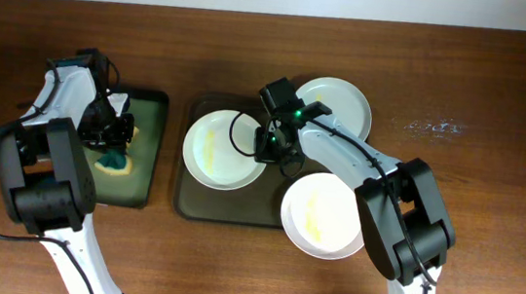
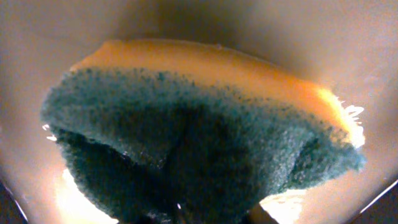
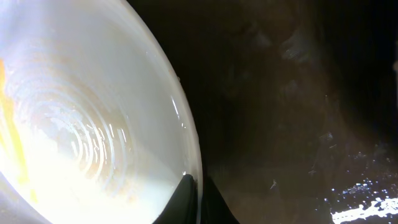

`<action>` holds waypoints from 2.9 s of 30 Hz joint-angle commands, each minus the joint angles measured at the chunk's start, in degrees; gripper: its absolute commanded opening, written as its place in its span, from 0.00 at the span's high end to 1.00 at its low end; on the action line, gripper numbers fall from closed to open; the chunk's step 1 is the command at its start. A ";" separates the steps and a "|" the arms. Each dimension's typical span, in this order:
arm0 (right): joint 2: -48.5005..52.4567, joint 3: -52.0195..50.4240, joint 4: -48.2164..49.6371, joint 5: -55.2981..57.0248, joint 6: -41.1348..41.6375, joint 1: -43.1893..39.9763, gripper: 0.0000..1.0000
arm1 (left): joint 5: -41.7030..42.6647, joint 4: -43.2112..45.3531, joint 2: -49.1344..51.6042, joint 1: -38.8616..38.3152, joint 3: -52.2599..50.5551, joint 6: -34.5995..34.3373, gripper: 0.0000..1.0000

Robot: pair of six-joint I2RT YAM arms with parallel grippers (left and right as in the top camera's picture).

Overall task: Clean dirty plates on tray and stack at the side
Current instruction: 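Grasp the green-yellow sponge with the left gripper and lift it, then carry the sponge with the left gripper over the right-held plate, then scrub the plate surface with the sponge while right gripper holds the rim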

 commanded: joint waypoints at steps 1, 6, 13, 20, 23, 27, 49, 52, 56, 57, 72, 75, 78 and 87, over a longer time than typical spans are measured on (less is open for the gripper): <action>1.84 -0.04 -0.83 3.08 -0.44 0.46 0.96 | 0.72 -1.03 -1.16 0.07 1.36 0.11 0.93; 1.84 -0.04 -0.81 3.10 -0.44 0.46 0.96 | 2.12 -4.70 -1.46 0.07 4.39 0.11 1.00; 1.84 -0.04 -0.85 2.80 -0.44 0.28 0.96 | 19.28 -5.95 -9.18 -0.11 7.37 3.63 1.00; 1.84 -0.04 -0.87 -4.85 -0.39 -1.31 0.96 | 25.86 -5.35 -11.52 -5.25 7.15 2.99 1.00; 1.84 -0.07 -0.90 -9.20 -0.42 -3.04 0.96 | 25.75 -2.19 -11.43 -9.38 6.23 -0.90 1.00; 1.84 -0.07 -1.53 -9.86 -0.42 -3.78 0.96 | 17.99 3.69 -11.43 -15.02 3.82 -12.57 1.00; 1.84 -0.17 -1.29 -8.76 0.68 -3.78 0.96 | 13.60 21.84 -11.21 -24.72 -20.02 -28.13 1.00; 1.84 -0.24 -1.42 -8.81 0.70 -3.72 0.96 | 16.61 21.99 -11.21 -25.83 -20.20 -27.56 1.00; 1.84 -0.90 -2.16 -8.96 0.70 -2.25 0.96 | 16.13 26.86 -11.21 -28.35 -20.20 -27.58 1.00; 1.84 -1.05 -2.16 -8.96 0.74 -2.01 0.96 | 15.39 28.33 -11.21 -28.57 -20.20 -27.58 1.00; 1.84 -1.20 -1.75 -8.52 0.90 -1.99 0.96 | -12.94 41.99 -11.19 -28.20 -20.26 -30.95 1.00; 1.84 -1.20 -1.81 -8.55 0.90 -2.01 0.96 | -1.66 36.44 -11.19 -28.33 -20.26 -26.47 1.00; 1.84 -1.20 -1.99 -8.57 0.90 -1.99 0.96 | 10.29 28.68 -11.19 -28.15 -20.26 -23.19 1.00; 1.84 -1.20 -1.77 -15.39 0.85 -3.06 0.96 | 27.12 16.00 -11.21 -28.11 -20.24 -15.72 1.00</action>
